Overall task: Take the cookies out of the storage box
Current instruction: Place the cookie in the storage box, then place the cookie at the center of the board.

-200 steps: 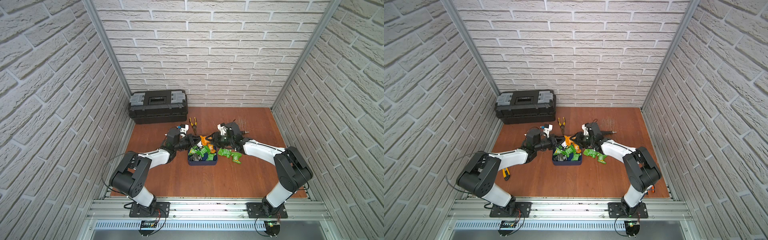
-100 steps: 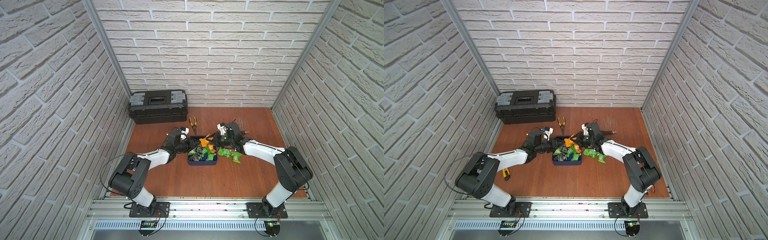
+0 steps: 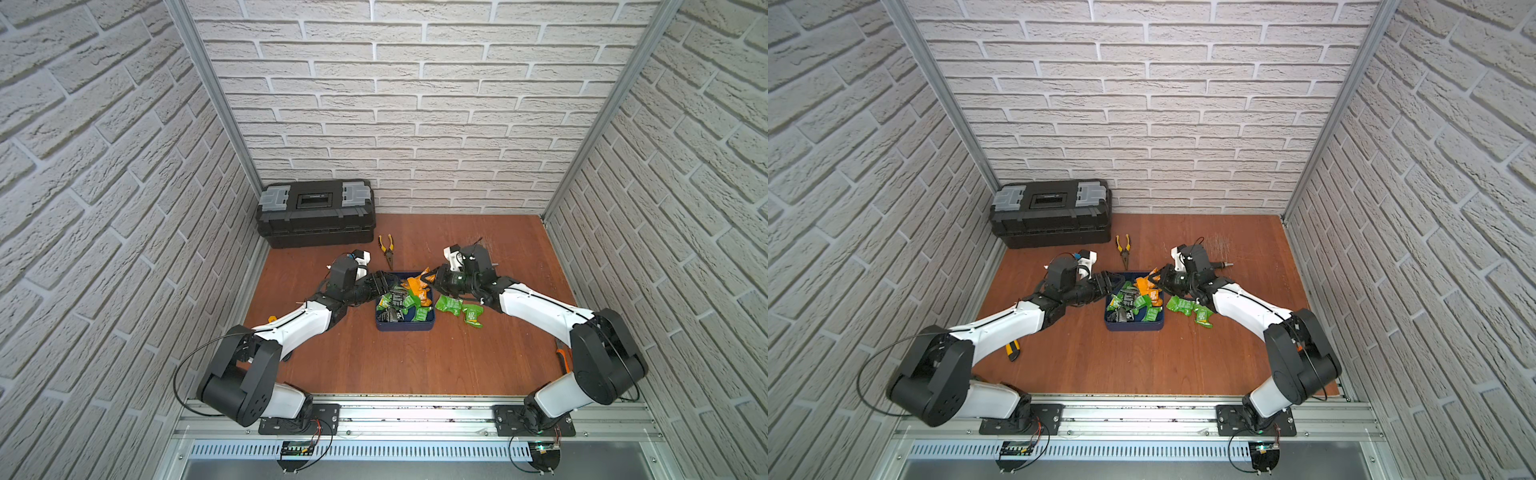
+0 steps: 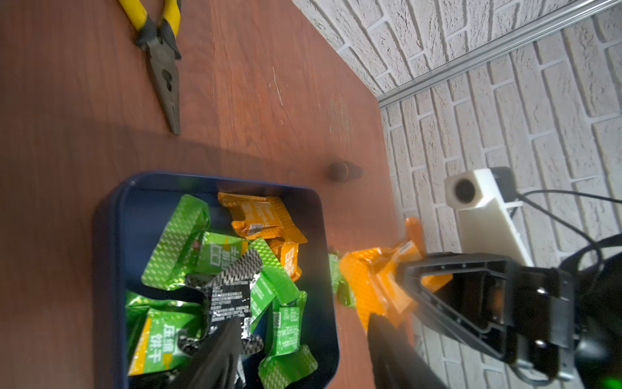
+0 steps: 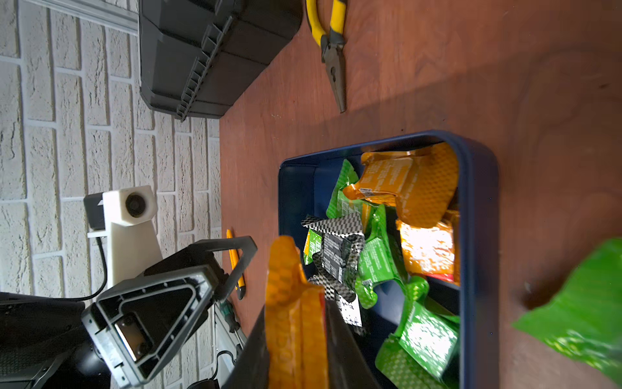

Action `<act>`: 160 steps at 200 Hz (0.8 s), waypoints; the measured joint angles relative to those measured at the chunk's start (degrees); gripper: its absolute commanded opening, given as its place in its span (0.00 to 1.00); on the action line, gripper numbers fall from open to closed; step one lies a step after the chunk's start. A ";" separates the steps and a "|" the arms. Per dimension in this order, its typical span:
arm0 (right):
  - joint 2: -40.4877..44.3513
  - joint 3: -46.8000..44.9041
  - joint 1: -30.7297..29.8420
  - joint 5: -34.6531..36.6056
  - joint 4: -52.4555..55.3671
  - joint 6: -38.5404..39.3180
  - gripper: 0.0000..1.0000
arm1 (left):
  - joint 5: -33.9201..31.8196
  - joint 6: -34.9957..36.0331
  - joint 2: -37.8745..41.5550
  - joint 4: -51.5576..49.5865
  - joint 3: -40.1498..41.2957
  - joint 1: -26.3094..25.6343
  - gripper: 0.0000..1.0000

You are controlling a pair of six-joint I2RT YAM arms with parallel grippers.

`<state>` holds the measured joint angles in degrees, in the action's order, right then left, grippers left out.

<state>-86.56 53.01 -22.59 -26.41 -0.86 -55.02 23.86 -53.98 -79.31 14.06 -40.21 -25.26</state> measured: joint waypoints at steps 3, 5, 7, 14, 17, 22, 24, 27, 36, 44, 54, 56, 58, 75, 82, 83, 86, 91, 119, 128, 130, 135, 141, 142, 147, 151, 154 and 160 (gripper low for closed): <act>0.57 -0.17 0.33 0.13 0.42 0.20 0.11 | -0.48 0.37 0.35 -0.55 -0.07 0.00 0.68; 0.94 -0.31 0.57 0.22 0.68 0.26 0.11 | -0.74 0.57 0.52 -0.92 -0.15 0.00 0.68; 1.33 -0.42 0.76 0.28 0.94 0.37 0.11 | -0.98 0.72 0.74 -1.27 -0.22 0.00 0.68; 2.60 -0.81 1.60 0.66 1.79 0.76 0.11 | -1.92 1.73 1.40 -2.71 -0.59 0.00 0.68; 3.21 -1.01 2.10 0.87 2.27 1.01 0.11 | -2.25 2.16 1.64 -3.32 -0.76 -0.02 0.68; 4.02 -1.25 2.75 1.01 3.04 1.38 0.11 | -2.93 2.82 2.03 -4.26 -0.98 -0.04 0.68; 4.33 -1.33 3.08 1.16 3.34 1.53 0.11 | -3.13 3.08 2.21 -4.57 -1.07 -0.07 0.68; 4.74 -1.51 3.41 1.22 3.74 1.64 0.11 | -3.52 3.48 2.47 -5.18 -1.20 -0.09 0.68; 6.21 -2.08 4.81 1.77 5.18 2.36 0.11 | -4.57 4.61 3.23 -6.80 -1.53 -0.20 0.68; 7.15 -2.38 5.90 2.29 6.62 3.02 0.11 | -5.35 5.46 3.82 -7.74 -1.62 -0.22 0.68; 8.17 -2.71 7.26 3.17 8.57 3.78 0.11 | -6.32 6.45 4.46 -8.83 -1.64 -0.26 0.68; 8.35 -2.75 7.50 3.34 9.05 4.04 0.11 | -6.54 6.60 4.55 -9.03 -1.64 -0.26 0.68; 8.50 -2.80 7.78 3.58 9.44 4.26 0.11 | -6.78 6.75 4.63 -9.22 -1.64 -0.26 0.68; 9.42 -2.95 9.75 5.46 12.74 5.70 0.11 | -8.09 7.87 4.79 -10.64 -1.64 -0.33 0.67; 9.57 -2.95 10.38 6.27 13.86 6.19 0.11 | -8.52 8.15 4.79 -11.23 -1.64 -0.35 0.67; 9.60 -2.95 10.51 6.43 14.10 6.32 0.11 | -8.57 8.17 4.79 -11.28 -1.64 -0.35 0.67; 9.64 -2.95 10.75 6.73 14.56 6.47 0.11 | -8.81 8.37 4.79 -11.52 -1.64 -0.37 0.67; 9.64 -2.95 11.06 7.41 15.28 6.88 0.11 | -9.09 8.52 4.79 -11.74 -1.64 -0.39 0.67; 9.62 -2.95 11.54 10.12 18.80 8.52 0.11 | -10.78 9.49 4.79 -13.11 -1.64 -0.48 0.67; 9.40 -2.89 11.54 10.51 19.34 8.81 0.11 | -11.15 9.70 4.79 -13.55 -1.64 -0.50 0.67; 9.29 -2.84 11.54 10.58 19.45 8.85 0.11 | -11.26 9.84 4.79 -13.73 -1.64 -0.50 0.67; 9.01 -2.75 11.54 10.78 19.63 8.98 0.10 | -11.45 9.92 4.79 -14.03 -1.64 -0.50 0.67; 8.48 -2.56 11.54 10.88 19.74 9.05 0.10 | -11.74 10.27 4.79 -14.43 -1.66 -0.50 0.67; 8.39 -2.54 11.54 10.91 19.76 9.05 0.10 | -11.78 10.34 4.79 -14.47 -1.66 -0.50 0.67; 7.89 -2.36 11.54 10.99 19.85 9.18 0.10 | -12.00 10.51 4.79 -14.82 -1.68 -0.50 0.66; 7.34 -2.21 11.54 11.04 19.82 9.25 0.10 | -12.15 10.73 4.79 -15.17 -1.77 -0.50 0.66; 6.95 -2.08 11.54 11.10 19.89 9.29 0.11 | -12.24 10.80 4.79 -15.41 -1.81 -0.52 0.66; 6.21 -1.88 11.54 11.13 19.89 9.38 0.10 | -12.39 11.04 4.79 -15.87 -1.90 -0.52 0.66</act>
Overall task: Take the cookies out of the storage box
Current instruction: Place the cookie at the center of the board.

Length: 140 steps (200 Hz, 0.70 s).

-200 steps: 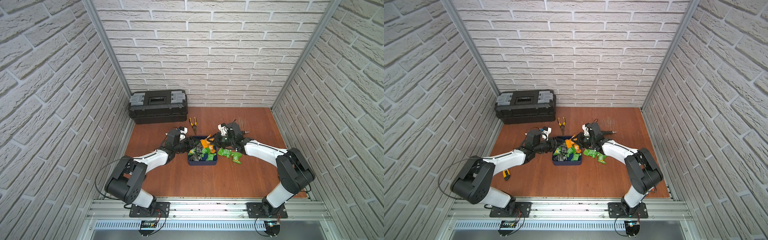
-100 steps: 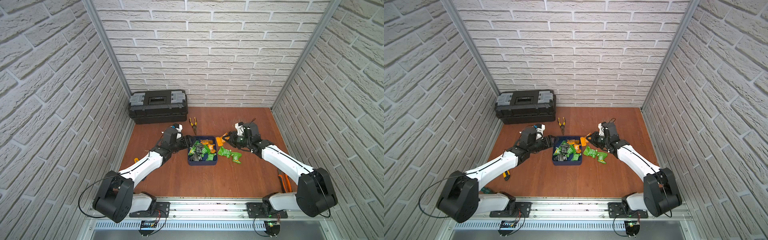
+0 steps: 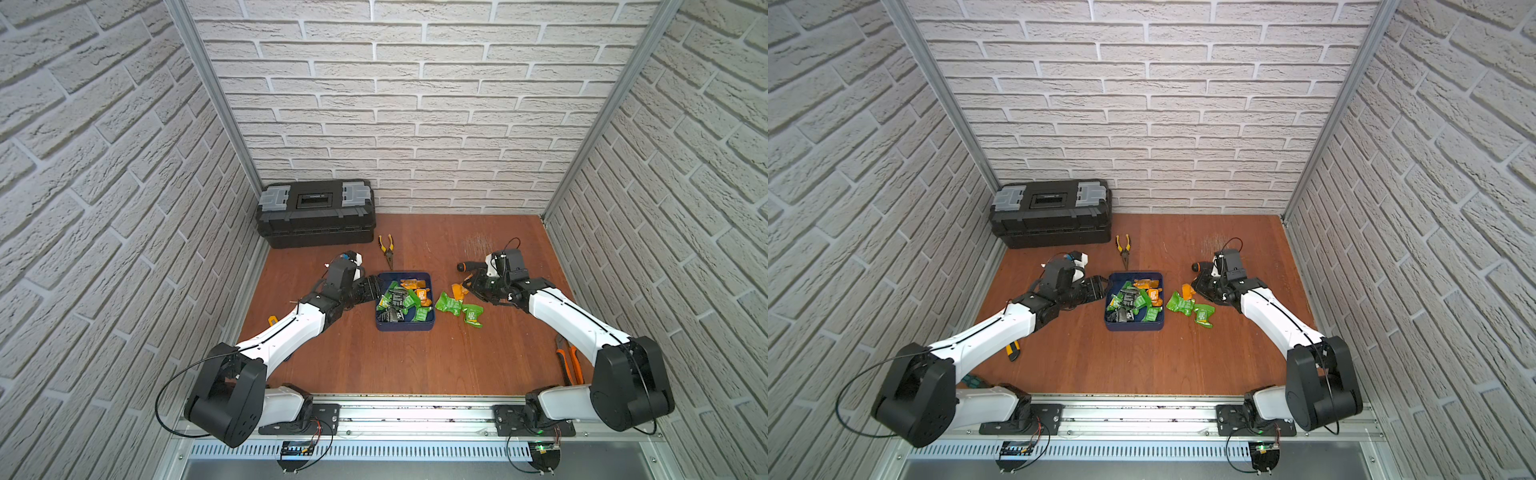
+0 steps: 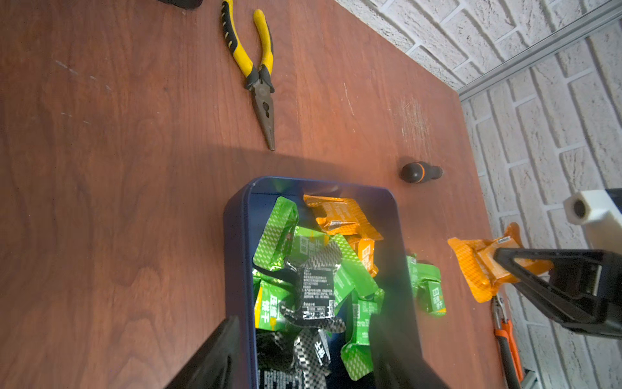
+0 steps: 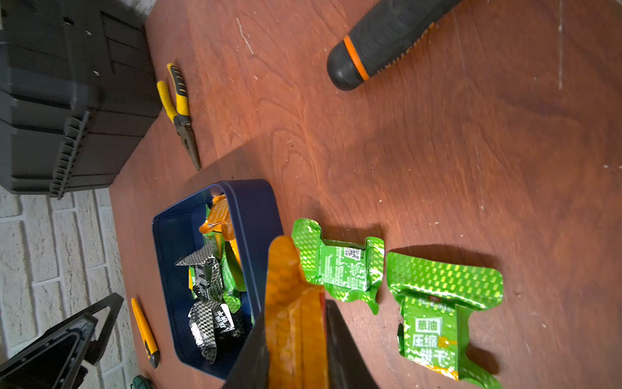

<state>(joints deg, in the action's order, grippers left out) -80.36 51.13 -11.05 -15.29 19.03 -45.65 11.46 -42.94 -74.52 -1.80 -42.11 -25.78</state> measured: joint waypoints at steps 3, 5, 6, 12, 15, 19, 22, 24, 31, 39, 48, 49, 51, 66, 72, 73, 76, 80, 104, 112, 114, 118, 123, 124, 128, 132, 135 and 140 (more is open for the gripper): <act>-0.35 0.07 0.00 0.04 0.02 0.02 0.11 | -0.11 0.17 0.00 -0.22 -0.04 -0.02 0.66; -0.66 0.11 0.00 0.00 0.00 0.04 0.11 | -0.15 0.33 0.00 -0.39 -0.07 -0.02 0.66; -0.81 0.15 0.00 -0.02 -0.02 0.04 0.11 | -0.15 0.39 0.00 -0.46 -0.09 -0.04 0.66; -1.57 0.35 -0.04 -0.02 -0.02 0.07 0.10 | -0.33 0.79 0.00 -1.11 -0.28 -0.09 0.66; -1.90 0.44 -0.04 0.00 -0.04 0.07 0.10 | -0.44 0.92 0.00 -1.44 -0.42 -0.15 0.66; -2.49 0.55 -0.04 -0.02 -0.17 0.07 0.11 | -0.66 1.22 0.00 -1.92 -0.61 -0.26 0.66; -2.82 0.63 -0.07 -0.02 -0.24 0.07 0.11 | -0.70 1.40 0.00 -2.16 -0.74 -0.33 0.66; -3.13 0.70 -0.09 -0.02 -0.28 0.07 0.11 | -0.76 1.55 0.00 -2.38 -0.87 -0.39 0.66; -4.09 0.92 -0.20 -0.02 -0.42 0.07 0.10 | -1.07 2.05 0.00 -3.02 -1.29 -0.68 0.66; -5.09 1.18 -0.35 -0.04 -0.52 0.07 0.11 | -1.25 2.58 0.00 -3.87 -1.95 -1.05 0.66; -6.14 1.36 -0.55 -0.15 -1.01 0.02 0.10 | -1.25 3.15 0.00 -4.50 -2.64 -1.46 0.66; -6.29 1.38 -0.59 -0.17 -1.11 0.02 0.10 | -1.25 3.19 0.00 -4.50 -2.69 -1.51 0.66; -6.54 1.38 -0.61 -0.20 -1.31 0.00 0.11 | -1.27 3.32 0.00 -4.63 -2.86 -1.62 0.66; -8.13 1.38 -0.81 -0.50 -2.69 -0.46 0.11 | -1.25 3.85 -0.02 -5.01 -3.72 -2.14 0.66; -8.70 1.38 -0.81 -0.66 -3.39 -0.72 0.11 | -1.25 3.98 -0.02 -5.03 -3.89 -2.29 0.66; -8.79 1.38 -0.81 -0.68 -3.41 -0.74 0.11 | -1.22 4.00 -0.02 -5.05 -3.91 -2.32 0.66; -9.07 1.38 -0.81 -0.79 -3.80 -0.96 0.11 | -1.20 4.11 -0.04 -5.09 -3.98 -2.38 0.66; -9.42 1.38 -0.81 -0.87 -4.37 -1.16 0.11 | -1.20 4.20 -0.13 -5.16 -4.04 -2.49 0.66; -11.67 1.38 -0.81 -1.05 -8.04 -2.80 0.11 | -1.16 4.48 -0.94 -5.33 -4.44 -2.82 0.66; -12.39 1.38 -0.81 -1.01 -9.31 -3.37 0.11 | -1.14 4.52 -1.16 -5.38 -4.46 -2.84 0.66; -12.57 1.38 -0.81 -1.01 -9.62 -3.54 0.11 | -1.11 4.55 -1.22 -5.40 -4.46 -2.84 0.66; -12.92 1.38 -0.81 -0.87 -10.25 -3.69 0.11 | -1.09 4.55 -1.31 -5.42 -4.46 -2.84 0.66; -13.25 1.38 -0.81 -0.74 -10.95 -3.98 0.11 | -1.05 4.55 -1.42 -5.44 -4.46 -2.86 0.66; -13.38 1.38 -0.81 -0.72 -11.19 -4.07 0.11 | -1.03 4.55 -1.44 -5.44 -4.46 -2.86 0.66; -13.64 1.38 -0.81 -0.59 -11.74 -4.26 0.11 | -0.96 4.55 -1.53 -5.42 -4.46 -2.86 0.66; -13.99 1.38 -0.81 -0.35 -12.46 -4.59 0.11 | -0.90 4.50 -1.62 -5.42 -4.46 -2.86 0.66; -14.14 1.40 -0.81 -0.22 -12.92 -4.68 0.11 | -0.87 4.46 -1.66 -5.42 -4.46 -2.86 0.66; -14.64 1.40 -0.81 0.07 -13.68 -4.94 0.11 | -0.74 4.37 -1.75 -5.42 -4.46 -2.86 0.66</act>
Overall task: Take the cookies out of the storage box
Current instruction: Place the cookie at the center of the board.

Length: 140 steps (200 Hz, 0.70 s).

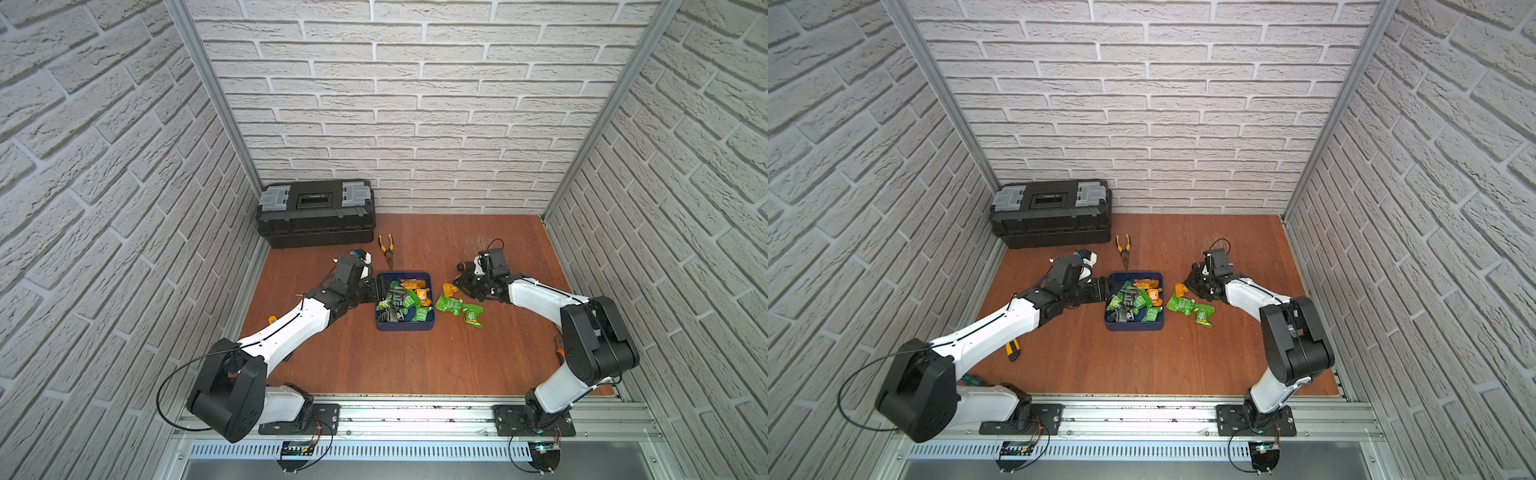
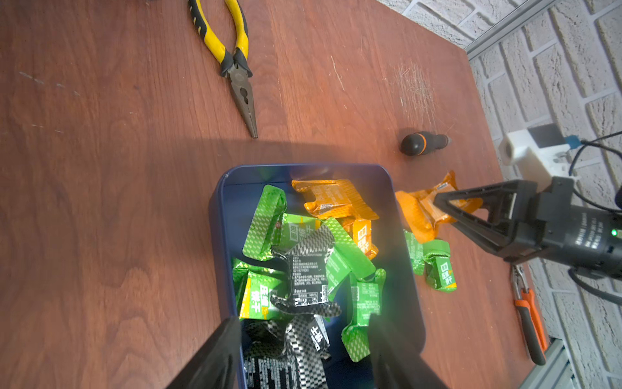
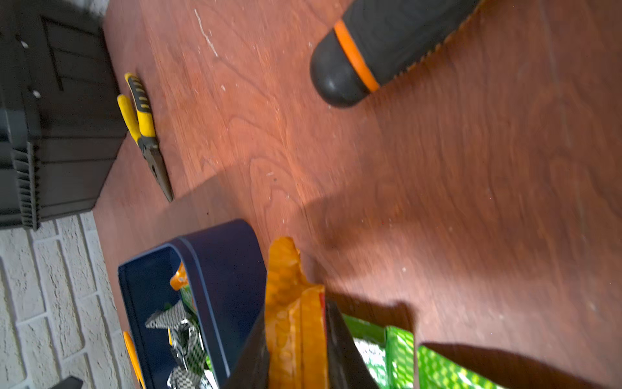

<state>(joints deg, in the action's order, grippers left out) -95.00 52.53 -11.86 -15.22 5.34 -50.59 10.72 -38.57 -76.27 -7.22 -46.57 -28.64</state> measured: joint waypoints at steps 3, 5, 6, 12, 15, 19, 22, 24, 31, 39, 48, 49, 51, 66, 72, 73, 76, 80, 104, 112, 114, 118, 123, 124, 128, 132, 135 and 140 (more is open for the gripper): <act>-0.31 0.02 0.00 0.26 -0.55 -0.04 0.12 | 0.07 0.00 -0.11 0.04 0.00 -0.02 0.66; -0.48 0.04 0.00 0.37 -0.83 -0.13 0.12 | 0.11 -0.02 -0.15 0.04 0.00 -0.04 0.66; -0.55 0.04 0.00 0.39 -0.94 -0.15 0.12 | 0.13 -0.04 -0.15 0.04 0.00 -0.07 0.66; -1.22 0.09 0.00 0.83 -1.86 -0.26 0.13 | 0.24 -0.04 -0.33 0.09 0.00 -0.15 0.66; -1.49 0.09 0.00 1.05 -2.25 -0.28 0.14 | 0.26 -0.04 -0.39 0.09 -0.02 -0.20 0.66; -1.99 0.09 0.00 1.33 -2.82 -0.33 0.15 | 0.28 -0.04 -0.55 0.02 -0.11 -0.26 0.66; -2.23 0.09 0.00 1.55 -3.15 -0.37 0.16 | 0.28 -0.04 -0.66 0.02 -0.17 -0.28 0.66; -2.38 0.09 0.00 1.73 -3.37 -0.44 0.17 | 0.28 -0.04 -0.76 -0.02 -0.24 -0.33 0.66; -3.02 0.09 0.00 2.21 -4.00 -0.52 0.19 | 0.35 -0.04 -1.11 -0.07 -0.52 -0.46 0.65; -3.56 0.09 0.00 2.75 -4.70 -0.70 0.22 | 0.46 -0.11 -1.57 -0.39 -1.05 -0.66 0.65; -3.96 0.09 0.00 3.41 -5.33 -0.87 0.24 | 0.55 -0.24 -2.08 -0.66 -1.66 -0.76 0.65; -3.98 0.09 0.00 3.43 -5.38 -0.90 0.24 | 0.55 -0.22 -2.14 -0.76 -1.79 -0.79 0.65; -4.04 0.07 0.00 3.58 -5.53 -1.01 0.25 | 0.57 -0.28 -2.29 -0.92 -1.97 -0.83 0.65; -4.09 -0.17 0.00 4.50 -6.43 -1.03 0.31 | 0.48 -0.66 -3.32 -2.12 -3.32 -1.31 0.65; -4.09 -0.28 0.00 4.92 -6.71 -1.05 0.34 | 0.44 -0.70 -3.76 -2.67 -3.87 -1.53 0.66; -4.09 -0.31 0.00 4.98 -6.78 -1.09 0.35 | 0.35 -0.72 -3.87 -2.80 -4.02 -1.62 0.66; -4.09 -0.39 0.00 5.07 -6.86 -0.96 0.37 | 0.26 -0.79 -4.09 -3.06 -4.26 -1.77 0.66; -4.09 -0.50 0.00 5.40 -6.91 -0.92 0.39 | 0.02 -0.92 -4.46 -3.50 -4.68 -2.05 0.67; -3.28 -1.29 0.00 7.06 -5.75 0.48 0.48 | -1.38 -1.66 -6.64 -5.86 -6.71 -4.02 0.69; -2.62 -1.57 0.00 7.67 -5.20 0.92 0.49 | -1.99 -1.79 -7.41 -6.91 -7.48 -4.74 0.69; -2.43 -1.64 0.00 7.82 -5.03 1.14 0.49 | -2.19 -1.84 -7.61 -7.17 -7.74 -4.92 0.69; -1.86 -1.77 0.00 8.13 -4.52 1.46 0.50 | -2.54 -1.95 -8.00 -7.63 -8.15 -5.20 0.69; -1.18 -1.90 0.00 8.61 -3.96 1.86 0.51 | -3.08 -1.99 -8.61 -8.59 -8.94 -5.66 0.70; -0.90 -1.97 0.00 8.79 -3.69 1.92 0.51 | -3.17 -1.97 -8.70 -8.70 -9.05 -5.70 0.70; -0.20 -2.12 0.02 9.20 -3.23 2.25 0.52 | -3.58 -1.97 -9.18 -9.55 -9.73 -6.03 0.71; 0.59 -2.25 0.02 9.64 -2.64 2.56 0.53 | -4.13 -1.86 -9.70 -10.23 -10.43 -6.36 0.71; 1.29 -2.38 0.02 10.05 -2.14 2.91 0.54 | -4.44 -1.86 -10.01 -10.75 -10.93 -6.56 0.71; 2.51 -2.51 0.00 10.71 -1.31 3.30 0.55 | -5.18 -1.64 -10.69 -11.76 -11.98 -6.99 0.72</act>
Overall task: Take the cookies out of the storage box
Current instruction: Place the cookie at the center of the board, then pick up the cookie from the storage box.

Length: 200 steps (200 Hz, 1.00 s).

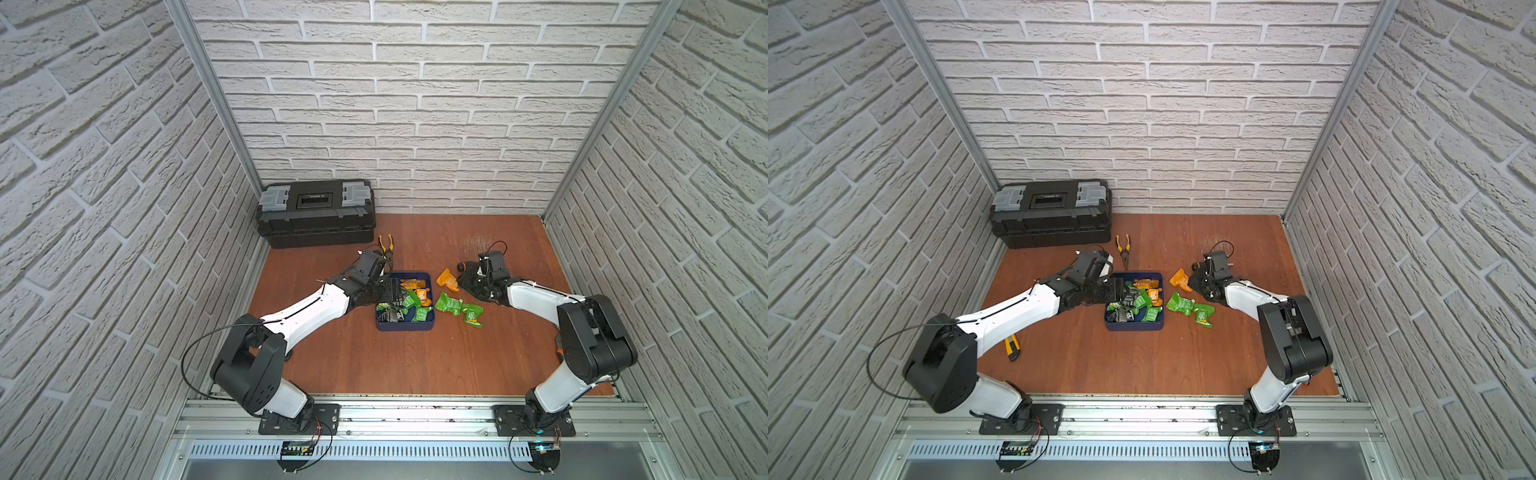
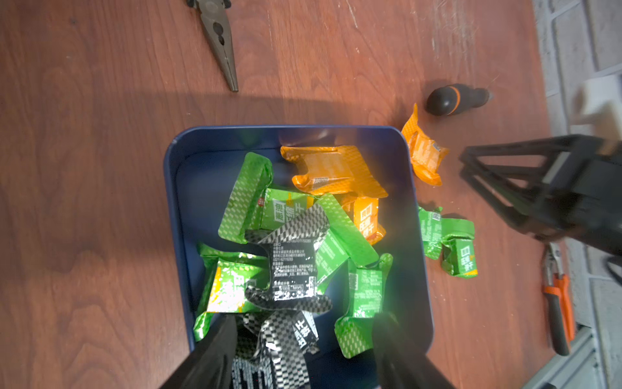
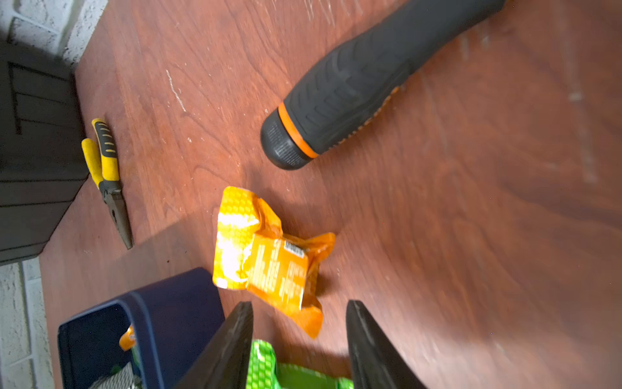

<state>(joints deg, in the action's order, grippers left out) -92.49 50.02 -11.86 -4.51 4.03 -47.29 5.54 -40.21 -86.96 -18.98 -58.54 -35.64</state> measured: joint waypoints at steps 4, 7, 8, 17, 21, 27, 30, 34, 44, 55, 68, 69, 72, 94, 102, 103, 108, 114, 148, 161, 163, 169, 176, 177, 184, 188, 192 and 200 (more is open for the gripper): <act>1.09 -0.07 0.02 0.66 0.81 0.33 0.56 | -0.50 0.13 -0.48 -0.72 -0.76 -0.28 0.72; 1.75 -0.11 0.02 1.05 1.29 0.63 0.56 | -0.81 0.35 -0.79 -1.27 -1.31 -0.52 0.73; 1.92 -0.11 0.02 1.14 1.42 0.72 0.56 | -1.03 0.35 -0.90 -1.49 -1.55 -0.59 0.74; 4.28 -0.20 0.02 2.38 2.86 1.51 0.57 | -2.12 0.83 -1.97 -2.95 -3.26 -1.27 0.75; 5.35 -0.24 0.02 2.97 3.39 1.84 0.57 | -2.62 1.14 -2.45 -3.67 -4.09 -1.55 0.76; 6.93 -0.33 0.02 3.72 4.28 2.34 0.57 | -3.23 1.64 -3.26 -4.63 -5.22 -1.95 0.76; 7.69 -0.39 0.02 4.00 4.72 2.58 0.57 | -3.48 1.73 -3.67 -5.01 -5.75 -2.12 0.76; 8.55 -0.46 0.02 4.33 5.11 2.84 0.57 | -3.85 1.99 -4.17 -5.46 -6.34 -2.38 0.76; 10.71 -0.68 0.02 4.87 6.47 3.45 0.58 | -4.74 2.78 -5.77 -6.93 -8.04 -2.97 0.76; 12.50 -0.92 0.02 5.01 7.72 4.07 0.58 | -5.77 3.65 -7.37 -8.44 -9.55 -3.61 0.75; 14.36 -1.68 0.02 4.98 8.87 4.48 0.58 | -6.99 4.70 -9.40 -10.47 -11.26 -4.42 0.74; 14.45 -1.75 0.02 4.98 8.92 4.50 0.58 | -7.08 4.76 -9.60 -10.69 -11.41 -4.50 0.73; 14.84 -1.97 0.02 4.98 9.18 4.55 0.58 | -7.34 4.94 -10.03 -11.17 -11.78 -4.70 0.73; 17.18 -4.17 0.02 4.90 10.73 4.72 0.58 | -9.46 6.16 -12.55 -13.64 -14.10 -5.92 0.70; 17.79 -5.09 0.02 4.85 11.37 4.72 0.58 | -10.12 6.40 -13.27 -14.47 -14.82 -6.25 0.69; 17.86 -5.16 0.02 4.83 11.43 4.70 0.58 | -10.21 6.40 -13.33 -14.53 -14.88 -6.27 0.69; 18.21 -5.73 0.02 4.81 11.72 4.70 0.58 | -10.62 6.54 -13.81 -15.19 -15.47 -6.40 0.68; 18.67 -6.43 0.02 4.76 12.13 4.68 0.58 | -11.10 6.71 -14.51 -15.87 -16.31 -6.51 0.68; 22.14 -9.81 0.02 4.70 13.64 4.66 0.58 | -12.92 6.97 -18.53 -17.29 -19.45 -6.78 0.66; 23.15 -10.12 0.02 4.70 14.08 4.66 0.58 | -13.27 6.95 -19.74 -17.68 -19.80 -6.78 0.66; 23.28 -10.12 0.02 4.70 14.14 4.66 0.58 | -13.31 6.97 -19.96 -17.75 -19.87 -6.78 0.66; 23.58 -10.12 0.02 4.70 14.25 4.66 0.58 | -13.46 6.95 -20.46 -17.81 -20.04 -6.78 0.66; 23.82 -10.12 0.02 4.68 14.25 4.66 0.58 | -13.62 6.93 -21.00 -17.88 -20.15 -6.75 0.66; 23.87 -10.12 0.02 4.70 14.25 4.66 0.58 | -13.64 6.93 -21.05 -17.88 -20.15 -6.75 0.66; 24.00 -10.12 0.02 4.68 14.25 4.66 0.57 | -13.79 6.91 -21.38 -17.99 -20.15 -6.75 0.67; 24.04 -10.14 0.02 4.68 14.23 4.66 0.57 | -13.88 6.86 -21.51 -18.03 -20.15 -6.75 0.67; 24.06 -10.14 0.02 4.68 14.25 4.66 0.57 | -13.92 6.80 -21.64 -18.05 -20.15 -6.75 0.66; 24.06 -10.19 0.02 4.63 14.23 4.66 0.57 | -13.94 6.73 -21.81 -18.03 -20.15 -6.73 0.66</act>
<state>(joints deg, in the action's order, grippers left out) -68.42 39.83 -11.84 0.12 18.26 -42.63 -8.40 -33.47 -108.77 -37.01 -78.70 -42.37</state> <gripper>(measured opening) 0.573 0.665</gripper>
